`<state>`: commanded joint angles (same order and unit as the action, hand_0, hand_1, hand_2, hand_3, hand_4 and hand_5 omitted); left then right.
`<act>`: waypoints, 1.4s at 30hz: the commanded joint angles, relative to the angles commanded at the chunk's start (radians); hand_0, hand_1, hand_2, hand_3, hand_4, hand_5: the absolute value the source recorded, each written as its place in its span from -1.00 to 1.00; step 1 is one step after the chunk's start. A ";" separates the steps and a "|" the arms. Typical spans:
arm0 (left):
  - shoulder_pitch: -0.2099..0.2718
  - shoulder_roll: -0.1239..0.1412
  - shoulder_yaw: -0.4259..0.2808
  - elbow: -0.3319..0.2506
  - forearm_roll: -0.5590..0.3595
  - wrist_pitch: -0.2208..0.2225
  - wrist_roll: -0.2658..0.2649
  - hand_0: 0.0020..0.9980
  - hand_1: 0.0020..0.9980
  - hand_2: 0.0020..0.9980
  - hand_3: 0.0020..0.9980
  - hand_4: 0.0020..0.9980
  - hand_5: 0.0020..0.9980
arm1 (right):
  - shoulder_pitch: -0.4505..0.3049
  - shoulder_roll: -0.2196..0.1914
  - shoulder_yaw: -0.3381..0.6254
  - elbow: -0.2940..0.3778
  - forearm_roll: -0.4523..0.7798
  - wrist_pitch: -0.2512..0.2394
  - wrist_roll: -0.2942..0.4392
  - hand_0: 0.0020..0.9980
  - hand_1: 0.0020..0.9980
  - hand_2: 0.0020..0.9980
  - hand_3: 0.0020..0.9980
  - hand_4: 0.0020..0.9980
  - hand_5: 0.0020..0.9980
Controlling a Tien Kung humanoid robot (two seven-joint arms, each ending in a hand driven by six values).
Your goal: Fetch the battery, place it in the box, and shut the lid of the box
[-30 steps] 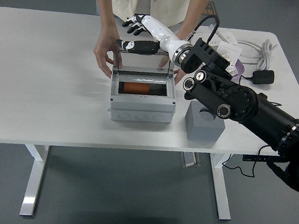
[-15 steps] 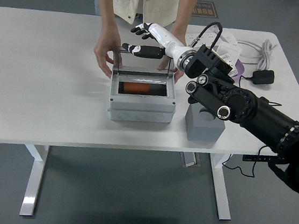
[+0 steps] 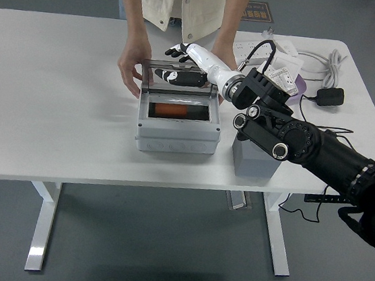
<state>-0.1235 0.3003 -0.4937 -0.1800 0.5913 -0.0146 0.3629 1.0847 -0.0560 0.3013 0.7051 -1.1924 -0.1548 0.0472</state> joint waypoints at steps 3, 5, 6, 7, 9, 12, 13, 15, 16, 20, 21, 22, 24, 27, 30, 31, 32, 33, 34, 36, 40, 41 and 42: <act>0.001 -0.002 0.005 0.000 -0.007 0.001 -0.002 0.15 0.17 0.01 0.11 0.05 -1.00 | -0.011 -0.010 -0.003 0.024 -0.021 0.000 -0.005 0.83 0.65 0.69 0.65 0.70 0.29; 0.003 -0.003 0.007 0.000 -0.011 0.002 -0.004 0.15 0.17 0.01 0.11 0.05 -1.00 | -0.019 -0.021 -0.001 0.049 -0.040 0.001 -0.011 0.82 0.65 0.68 0.64 0.72 0.32; 0.004 -0.003 0.008 0.000 -0.012 0.002 -0.004 0.15 0.17 0.01 0.11 0.05 -1.00 | -0.022 -0.027 0.001 0.061 -0.050 0.001 -0.014 0.82 0.65 0.68 0.64 0.72 0.32; 0.005 -0.004 0.009 0.000 -0.014 0.002 -0.004 0.15 0.17 0.01 0.11 0.05 -1.00 | -0.025 -0.032 0.003 0.073 -0.059 0.002 -0.017 0.82 0.65 0.68 0.64 0.72 0.32; 0.008 -0.005 0.011 0.000 -0.018 0.003 -0.005 0.15 0.17 0.01 0.11 0.05 -1.00 | -0.033 -0.049 0.015 0.108 -0.086 0.005 -0.027 0.82 0.65 0.68 0.64 0.72 0.32; 0.011 -0.005 0.010 0.000 -0.021 0.004 -0.005 0.15 0.17 0.01 0.11 0.05 -1.00 | -0.045 -0.075 0.027 0.164 -0.120 0.009 -0.041 0.82 0.64 0.68 0.64 0.72 0.32; 0.012 -0.005 0.010 0.000 -0.022 0.004 -0.006 0.15 0.17 0.01 0.11 0.05 -1.00 | -0.049 -0.084 0.026 0.184 -0.126 0.010 -0.043 0.82 0.64 0.68 0.64 0.72 0.32; 0.014 -0.005 0.010 0.000 -0.023 0.005 -0.006 0.15 0.17 0.01 0.11 0.05 -1.00 | -0.056 -0.100 0.022 0.218 -0.133 0.010 -0.046 0.82 0.64 0.68 0.64 0.72 0.32; 0.015 -0.006 0.009 0.000 -0.023 0.005 -0.006 0.15 0.17 0.01 0.11 0.05 -1.00 | -0.059 -0.106 0.019 0.231 -0.136 0.010 -0.047 0.82 0.64 0.68 0.64 0.72 0.32; 0.018 -0.008 0.011 0.000 -0.029 0.005 -0.008 0.15 0.17 0.01 0.11 0.05 -1.00 | -0.079 -0.133 -0.002 0.291 -0.150 0.014 -0.055 0.82 0.64 0.68 0.64 0.71 0.32; 0.018 -0.008 0.012 0.000 -0.030 0.005 -0.008 0.15 0.17 0.01 0.11 0.05 -1.00 | -0.084 -0.138 -0.008 0.303 -0.153 0.014 -0.056 0.82 0.64 0.68 0.64 0.71 0.32; 0.019 -0.008 0.012 0.000 -0.030 0.005 -0.008 0.15 0.17 0.01 0.11 0.05 -1.00 | -0.087 -0.142 -0.012 0.312 -0.155 0.015 -0.058 0.82 0.64 0.68 0.64 0.71 0.32; 0.020 -0.008 0.013 0.000 -0.032 0.005 -0.008 0.15 0.17 0.01 0.11 0.05 -1.00 | -0.096 -0.152 -0.024 0.334 -0.159 0.016 -0.061 0.80 0.62 0.67 0.64 0.71 0.32; 0.021 -0.008 0.010 0.000 -0.031 0.005 -0.008 0.15 0.17 0.01 0.11 0.05 -1.00 | -0.106 -0.163 -0.036 0.354 -0.159 0.018 -0.064 0.80 0.62 0.67 0.64 0.71 0.32; 0.022 -0.009 0.009 0.000 -0.031 0.005 -0.008 0.15 0.17 0.01 0.11 0.05 -1.00 | -0.114 -0.171 -0.044 0.364 -0.157 0.019 -0.066 0.79 0.62 0.66 0.64 0.71 0.33; 0.022 -0.009 0.008 0.000 -0.030 0.005 -0.007 0.15 0.17 0.01 0.11 0.05 -1.00 | -0.117 -0.173 -0.045 0.367 -0.157 0.021 -0.067 0.79 0.62 0.66 0.64 0.71 0.33; 0.023 -0.010 0.008 0.000 -0.031 0.005 -0.007 0.15 0.17 0.01 0.11 0.05 -1.00 | -0.119 -0.175 -0.046 0.369 -0.157 0.022 -0.068 0.79 0.62 0.66 0.64 0.71 0.33; 0.023 -0.010 0.008 0.000 -0.030 0.005 -0.007 0.15 0.17 0.01 0.11 0.05 -1.00 | -0.121 -0.178 -0.046 0.372 -0.158 0.023 -0.069 0.79 0.62 0.66 0.64 0.71 0.33; 0.024 -0.010 0.007 0.000 -0.030 0.005 -0.007 0.15 0.17 0.01 0.11 0.05 -1.00 | -0.125 -0.182 -0.044 0.377 -0.159 0.024 -0.071 0.78 0.61 0.66 0.64 0.72 0.34; 0.025 -0.011 0.006 0.000 -0.029 0.005 -0.006 0.15 0.17 0.01 0.11 0.05 -1.00 | -0.135 -0.189 -0.030 0.387 -0.165 0.027 -0.072 0.78 0.61 0.66 0.64 0.72 0.34; 0.027 -0.012 0.004 0.000 -0.028 0.005 -0.006 0.15 0.17 0.01 0.11 0.05 -1.00 | -0.168 -0.203 0.027 0.413 -0.185 0.037 -0.074 0.78 0.61 0.66 0.64 0.72 0.34; 0.028 -0.012 0.004 0.000 -0.028 0.005 -0.006 0.15 0.17 0.01 0.11 0.05 -1.00 | -0.183 -0.210 0.053 0.426 -0.194 0.041 -0.075 0.78 0.61 0.66 0.64 0.71 0.33; 0.028 -0.013 0.003 0.000 -0.028 0.005 -0.006 0.15 0.17 0.01 0.11 0.05 -1.00 | -0.206 -0.220 0.082 0.449 -0.214 0.049 -0.077 0.78 0.61 0.66 0.64 0.71 0.33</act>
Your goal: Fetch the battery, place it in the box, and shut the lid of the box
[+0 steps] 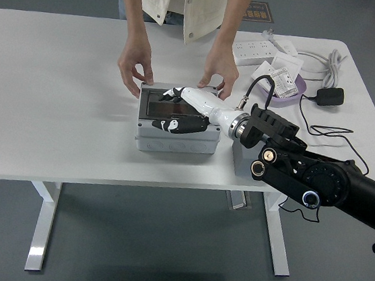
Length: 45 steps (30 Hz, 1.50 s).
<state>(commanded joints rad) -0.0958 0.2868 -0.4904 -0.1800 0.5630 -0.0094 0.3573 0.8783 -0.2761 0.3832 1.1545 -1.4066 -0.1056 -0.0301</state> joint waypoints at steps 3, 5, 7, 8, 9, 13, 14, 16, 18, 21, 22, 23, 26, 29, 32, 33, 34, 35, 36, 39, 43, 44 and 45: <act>0.001 -0.004 0.004 0.000 -0.005 0.000 -0.001 0.15 0.17 0.01 0.11 0.05 -1.00 | -0.056 -0.027 0.079 0.057 -0.050 0.023 -0.004 0.78 0.61 0.66 0.64 0.71 0.33; 0.003 -0.007 0.010 0.000 -0.015 0.001 -0.002 0.15 0.17 0.01 0.11 0.05 -1.00 | -0.103 -0.050 0.143 0.106 -0.090 0.038 -0.005 0.76 0.59 0.64 0.62 0.69 0.31; 0.006 -0.009 0.012 0.000 -0.018 0.001 -0.002 0.15 0.17 0.01 0.11 0.05 -1.00 | -0.153 -0.075 0.215 0.160 -0.124 0.046 0.001 0.76 0.59 0.64 0.62 0.69 0.31; 0.009 -0.010 0.017 0.000 -0.025 0.001 -0.003 0.15 0.17 0.01 0.11 0.05 -1.00 | -0.181 -0.090 0.254 0.189 -0.133 0.043 0.009 0.76 0.59 0.64 0.62 0.69 0.31; 0.011 -0.010 0.021 0.000 -0.029 0.001 -0.004 0.15 0.17 0.01 0.11 0.05 -1.00 | -0.204 -0.100 0.285 0.213 -0.138 0.039 0.016 0.76 0.59 0.64 0.62 0.69 0.31; 0.020 -0.010 0.031 0.000 -0.043 0.002 -0.006 0.15 0.17 0.01 0.11 0.05 -1.00 | -0.300 -0.131 0.412 0.305 -0.121 -0.011 0.067 0.66 0.50 0.54 0.53 0.69 0.31; 0.022 -0.010 0.034 0.000 -0.046 0.002 -0.006 0.15 0.17 0.01 0.11 0.05 -1.00 | -0.324 -0.134 0.443 0.325 -0.108 -0.029 0.085 0.66 0.50 0.54 0.53 0.69 0.31; 0.027 -0.009 0.042 0.000 -0.056 0.003 -0.009 0.15 0.17 0.01 0.11 0.05 -1.00 | -0.380 -0.136 0.516 0.357 -0.060 -0.077 0.131 0.66 0.50 0.54 0.53 0.69 0.31; 0.031 -0.008 0.048 0.000 -0.063 0.003 -0.010 0.15 0.17 0.01 0.11 0.05 -1.00 | -0.437 -0.131 0.592 0.353 0.006 -0.129 0.182 0.45 0.30 0.38 0.38 0.69 0.30; 0.033 -0.008 0.057 0.000 -0.072 0.004 -0.012 0.15 0.17 0.01 0.11 0.05 -1.00 | -0.505 -0.111 0.678 0.300 0.118 -0.169 0.250 0.45 0.30 0.38 0.38 0.69 0.30; 0.033 -0.008 0.060 0.000 -0.074 0.004 -0.012 0.15 0.17 0.01 0.11 0.05 -1.00 | -0.523 -0.102 0.702 0.282 0.154 -0.162 0.266 0.45 0.30 0.38 0.38 0.69 0.30; 0.034 -0.008 0.061 0.000 -0.075 0.004 -0.013 0.15 0.17 0.01 0.11 0.05 -1.00 | -0.541 -0.095 0.724 0.264 0.190 -0.152 0.277 0.40 0.23 0.29 0.33 0.69 0.31; 0.035 -0.009 0.069 0.000 -0.082 0.004 -0.014 0.15 0.17 0.01 0.11 0.05 -1.00 | -0.575 -0.068 0.793 0.213 0.307 -0.089 0.254 0.40 0.23 0.29 0.33 0.69 0.31; 0.035 -0.009 0.072 0.000 -0.083 0.004 -0.014 0.15 0.17 0.01 0.11 0.05 -1.00 | -0.580 -0.061 0.837 0.193 0.416 -0.030 0.216 0.39 0.22 0.26 0.32 0.69 0.30; 0.035 -0.008 0.073 0.000 -0.084 0.003 -0.015 0.15 0.17 0.01 0.11 0.05 -1.00 | -0.581 -0.065 0.862 0.197 0.499 0.021 0.187 0.39 0.22 0.26 0.32 0.69 0.30; 0.036 -0.008 0.073 0.000 -0.085 0.004 -0.015 0.15 0.17 0.01 0.11 0.05 -1.00 | -0.582 -0.067 0.870 0.201 0.522 0.030 0.181 0.39 0.22 0.26 0.32 0.69 0.30; 0.036 -0.008 0.075 0.000 -0.088 0.004 -0.016 0.15 0.17 0.01 0.11 0.05 -1.00 | -0.583 -0.068 0.878 0.206 0.537 0.036 0.177 0.39 0.22 0.26 0.32 0.69 0.30; 0.037 -0.009 0.077 0.000 -0.090 0.004 -0.017 0.15 0.17 0.01 0.11 0.05 -1.00 | -0.584 -0.070 0.884 0.211 0.548 0.041 0.174 0.46 0.28 0.32 0.42 0.69 0.30; 0.037 -0.010 0.079 0.000 -0.093 0.004 -0.017 0.15 0.17 0.01 0.11 0.05 -1.00 | -0.584 -0.071 0.891 0.215 0.555 0.044 0.172 0.46 0.28 0.32 0.42 0.69 0.30; 0.040 -0.015 0.086 0.000 -0.102 0.004 -0.018 0.15 0.17 0.01 0.11 0.05 -1.00 | -0.585 -0.075 0.912 0.227 0.569 0.048 0.166 0.46 0.28 0.32 0.42 0.69 0.30; 0.044 -0.022 0.095 0.000 -0.115 0.005 -0.020 0.15 0.17 0.01 0.11 0.05 -1.00 | -0.590 -0.079 0.925 0.239 0.573 0.047 0.162 0.52 0.36 0.37 0.46 0.71 0.34; 0.045 -0.024 0.096 0.000 -0.118 0.005 -0.021 0.15 0.17 0.01 0.11 0.05 -1.00 | -0.590 -0.080 0.923 0.241 0.572 0.047 0.161 0.52 0.36 0.37 0.46 0.71 0.34; 0.047 -0.025 0.098 0.000 -0.121 0.005 -0.022 0.15 0.17 0.01 0.11 0.05 -1.00 | -0.591 -0.081 0.921 0.242 0.571 0.047 0.160 0.52 0.36 0.37 0.46 0.71 0.34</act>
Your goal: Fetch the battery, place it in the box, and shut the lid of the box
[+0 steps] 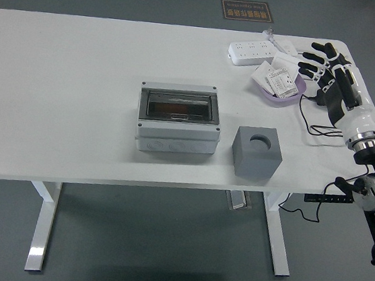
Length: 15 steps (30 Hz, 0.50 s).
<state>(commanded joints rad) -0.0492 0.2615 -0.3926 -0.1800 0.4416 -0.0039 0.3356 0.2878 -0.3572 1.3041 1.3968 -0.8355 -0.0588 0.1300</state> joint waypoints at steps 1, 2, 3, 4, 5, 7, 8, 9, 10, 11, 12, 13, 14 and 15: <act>0.001 -0.002 0.001 0.000 -0.003 0.000 -0.001 0.15 0.17 0.01 0.11 0.05 -1.00 | -0.001 0.000 -0.003 0.002 -0.001 0.000 -0.001 0.52 0.36 0.37 0.46 0.71 0.34; 0.002 -0.003 0.002 0.000 -0.005 0.001 -0.001 0.15 0.17 0.01 0.11 0.05 -1.00 | -0.001 0.000 -0.004 0.002 -0.002 0.000 -0.001 0.53 0.35 0.36 0.45 0.72 0.34; 0.003 -0.005 0.002 0.000 -0.007 0.001 -0.001 0.15 0.17 0.01 0.11 0.05 -1.00 | -0.002 0.003 -0.005 0.004 -0.003 -0.002 -0.001 0.53 0.35 0.36 0.45 0.72 0.34; 0.003 -0.007 0.003 0.000 -0.009 0.001 -0.002 0.15 0.17 0.01 0.11 0.05 -1.00 | -0.002 0.005 -0.007 0.007 -0.004 -0.005 0.002 0.53 0.35 0.36 0.45 0.72 0.34; 0.004 -0.008 0.003 0.000 -0.010 0.001 -0.002 0.15 0.17 0.01 0.11 0.05 -1.00 | -0.002 0.007 -0.007 0.009 -0.004 -0.008 0.004 0.53 0.35 0.36 0.45 0.72 0.34; 0.005 -0.010 0.003 0.000 -0.012 0.002 -0.002 0.15 0.17 0.01 0.11 0.05 -1.00 | -0.001 0.009 -0.008 0.013 -0.009 -0.014 0.008 0.53 0.35 0.36 0.45 0.72 0.34; 0.006 -0.010 0.004 0.000 -0.014 0.002 -0.002 0.15 0.17 0.01 0.11 0.05 -1.00 | 0.001 0.009 -0.008 0.016 -0.011 -0.018 0.010 0.53 0.36 0.36 0.46 0.71 0.33; 0.007 -0.011 0.003 0.000 -0.014 0.002 -0.002 0.15 0.17 0.01 0.11 0.05 -1.00 | 0.002 0.009 -0.007 0.018 -0.013 -0.021 0.012 0.53 0.36 0.36 0.46 0.71 0.33; 0.007 -0.011 0.003 0.000 -0.014 0.002 -0.002 0.15 0.17 0.01 0.11 0.05 -1.00 | 0.003 0.009 -0.006 0.019 -0.015 -0.023 0.013 0.53 0.36 0.36 0.46 0.71 0.33; 0.008 -0.012 0.002 0.000 -0.014 0.002 -0.002 0.15 0.17 0.01 0.11 0.05 -1.00 | 0.004 0.008 -0.004 0.020 -0.016 -0.025 0.014 0.53 0.36 0.36 0.46 0.71 0.33; 0.008 -0.012 0.002 0.000 -0.014 0.002 -0.002 0.15 0.17 0.01 0.11 0.05 -1.00 | 0.004 0.008 -0.003 0.022 -0.016 -0.027 0.015 0.53 0.36 0.36 0.46 0.71 0.33; 0.008 -0.012 0.002 0.000 -0.014 0.002 -0.002 0.15 0.17 0.01 0.11 0.05 -1.00 | 0.004 0.007 -0.002 0.023 -0.017 -0.028 0.015 0.53 0.36 0.36 0.46 0.71 0.33; 0.008 -0.012 0.002 0.000 -0.015 0.003 -0.003 0.15 0.17 0.01 0.11 0.05 -1.00 | 0.005 0.006 -0.002 0.024 -0.018 -0.028 0.015 0.53 0.36 0.37 0.46 0.70 0.32; 0.008 -0.012 0.002 0.000 -0.015 0.003 -0.003 0.15 0.17 0.01 0.11 0.05 -1.00 | 0.005 0.006 -0.002 0.025 -0.019 -0.029 0.016 0.53 0.36 0.37 0.46 0.70 0.32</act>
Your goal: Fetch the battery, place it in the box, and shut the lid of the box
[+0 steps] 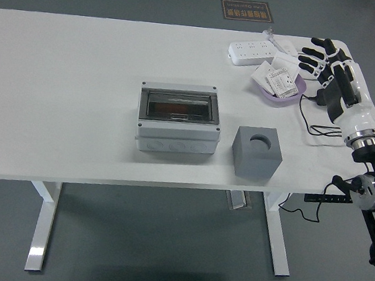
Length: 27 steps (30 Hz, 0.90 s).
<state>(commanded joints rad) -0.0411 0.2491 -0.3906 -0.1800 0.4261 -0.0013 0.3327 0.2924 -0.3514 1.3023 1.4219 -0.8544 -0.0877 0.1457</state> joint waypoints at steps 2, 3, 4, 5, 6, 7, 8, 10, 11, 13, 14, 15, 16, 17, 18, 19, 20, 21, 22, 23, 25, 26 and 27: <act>0.000 -0.001 0.000 0.000 -0.001 0.000 0.000 0.15 0.17 0.01 0.11 0.05 -1.00 | 0.000 0.000 0.000 0.004 -0.001 -0.001 0.001 0.53 0.36 0.37 0.46 0.70 0.32; 0.000 -0.001 0.000 0.000 -0.001 0.000 0.000 0.15 0.17 0.01 0.11 0.05 -1.00 | 0.001 0.000 0.000 0.006 -0.002 -0.002 0.002 0.53 0.36 0.37 0.46 0.70 0.32; 0.000 -0.001 0.000 0.000 -0.001 0.000 0.000 0.15 0.17 0.01 0.11 0.05 -1.00 | 0.002 0.000 0.001 0.008 -0.003 -0.004 0.003 0.53 0.36 0.37 0.46 0.70 0.32; 0.000 -0.001 0.000 0.000 -0.002 0.000 0.000 0.15 0.17 0.01 0.11 0.05 -1.00 | 0.002 0.000 0.001 0.010 -0.003 -0.005 0.004 0.53 0.37 0.37 0.46 0.71 0.35; 0.000 -0.001 0.000 0.000 -0.001 0.000 0.000 0.15 0.17 0.01 0.11 0.05 -1.00 | 0.002 0.000 0.002 0.013 -0.004 -0.006 0.005 0.53 0.37 0.37 0.46 0.71 0.35; 0.001 -0.001 -0.001 0.000 -0.001 0.000 0.001 0.15 0.17 0.01 0.11 0.05 -1.00 | 0.002 0.000 0.003 0.015 -0.005 -0.007 0.006 0.53 0.37 0.37 0.46 0.71 0.35; 0.001 -0.001 -0.001 0.000 0.000 0.000 0.001 0.15 0.17 0.01 0.11 0.05 -1.00 | 0.002 0.000 0.004 0.017 -0.006 -0.008 0.007 0.53 0.37 0.37 0.46 0.71 0.35; 0.001 0.000 -0.003 0.000 0.001 0.000 0.002 0.15 0.17 0.01 0.11 0.05 -1.00 | 0.002 -0.002 0.008 0.019 -0.009 -0.011 0.010 0.53 0.37 0.37 0.46 0.71 0.35; 0.001 0.000 -0.004 0.000 0.001 0.000 0.002 0.15 0.17 0.01 0.11 0.05 -1.00 | 0.002 -0.002 0.009 0.019 -0.009 -0.011 0.011 0.53 0.37 0.37 0.45 0.75 0.42; 0.001 0.000 -0.004 0.000 0.001 -0.001 0.002 0.15 0.17 0.01 0.11 0.05 -1.00 | 0.001 -0.003 0.013 0.018 -0.010 -0.012 0.014 0.53 0.37 0.37 0.45 0.75 0.42; 0.001 0.000 -0.004 0.000 0.000 -0.001 0.002 0.15 0.17 0.01 0.11 0.05 -1.00 | 0.002 -0.003 0.014 0.017 -0.010 -0.011 0.016 0.53 0.37 0.37 0.45 0.75 0.42; 0.001 0.000 -0.004 0.000 0.000 -0.001 0.002 0.15 0.17 0.01 0.11 0.05 -1.00 | 0.002 -0.003 0.015 0.015 -0.011 -0.012 0.018 0.53 0.37 0.37 0.45 0.75 0.42; 0.001 0.000 -0.004 0.000 0.000 -0.001 0.001 0.15 0.17 0.01 0.11 0.05 -1.00 | 0.003 -0.003 0.017 0.010 -0.010 -0.013 0.024 0.53 0.37 0.37 0.45 0.75 0.42; 0.001 0.000 -0.004 0.000 0.000 -0.001 0.001 0.15 0.17 0.01 0.11 0.05 -1.00 | 0.005 -0.002 0.017 0.005 -0.010 -0.016 0.032 0.53 0.36 0.37 0.44 0.75 0.43; 0.001 0.000 -0.005 0.000 0.000 -0.001 0.001 0.15 0.17 0.01 0.11 0.05 -1.00 | 0.007 -0.002 0.018 -0.001 -0.009 -0.021 0.043 0.53 0.36 0.37 0.44 0.75 0.43; 0.001 0.000 -0.005 0.000 0.001 -0.001 0.001 0.15 0.17 0.01 0.11 0.05 -1.00 | 0.009 -0.002 0.019 -0.008 -0.010 -0.028 0.054 0.53 0.36 0.37 0.44 0.75 0.43; 0.001 0.000 -0.006 0.000 0.001 -0.001 0.001 0.15 0.17 0.01 0.11 0.05 -1.00 | 0.010 -0.002 0.020 -0.013 -0.012 -0.034 0.064 0.53 0.36 0.37 0.44 0.75 0.43; 0.001 0.000 -0.005 0.000 0.000 -0.001 0.001 0.15 0.17 0.01 0.11 0.05 -1.00 | 0.012 -0.003 0.021 -0.018 -0.016 -0.042 0.075 0.53 0.36 0.37 0.44 0.75 0.43; 0.001 0.000 -0.005 0.000 0.000 -0.001 0.001 0.15 0.17 0.01 0.11 0.05 -1.00 | 0.013 -0.003 0.022 -0.022 -0.019 -0.047 0.082 0.53 0.36 0.37 0.44 0.75 0.43; 0.001 0.000 -0.005 0.000 -0.001 -0.001 0.001 0.15 0.17 0.01 0.11 0.05 -1.00 | 0.013 -0.003 0.023 -0.025 -0.022 -0.051 0.087 0.53 0.36 0.37 0.44 0.75 0.43; 0.002 0.000 -0.005 0.000 -0.001 -0.001 0.002 0.15 0.17 0.01 0.11 0.05 -1.00 | 0.014 -0.004 0.025 -0.029 -0.030 -0.056 0.092 0.53 0.36 0.37 0.44 0.75 0.43; 0.002 0.001 -0.004 0.000 -0.002 -0.001 0.002 0.15 0.17 0.01 0.11 0.05 -1.00 | 0.015 -0.004 0.026 -0.032 -0.032 -0.054 0.090 0.53 0.36 0.37 0.44 0.75 0.43; 0.002 0.001 -0.004 0.000 -0.002 -0.002 0.002 0.15 0.17 0.01 0.11 0.05 -1.00 | 0.015 -0.004 0.026 -0.034 -0.034 -0.053 0.088 0.53 0.36 0.37 0.44 0.75 0.43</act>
<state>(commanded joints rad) -0.0394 0.2496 -0.3944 -0.1800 0.4236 -0.0029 0.3350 0.3074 -0.3555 1.3287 1.3879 -0.8881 -0.1404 0.2338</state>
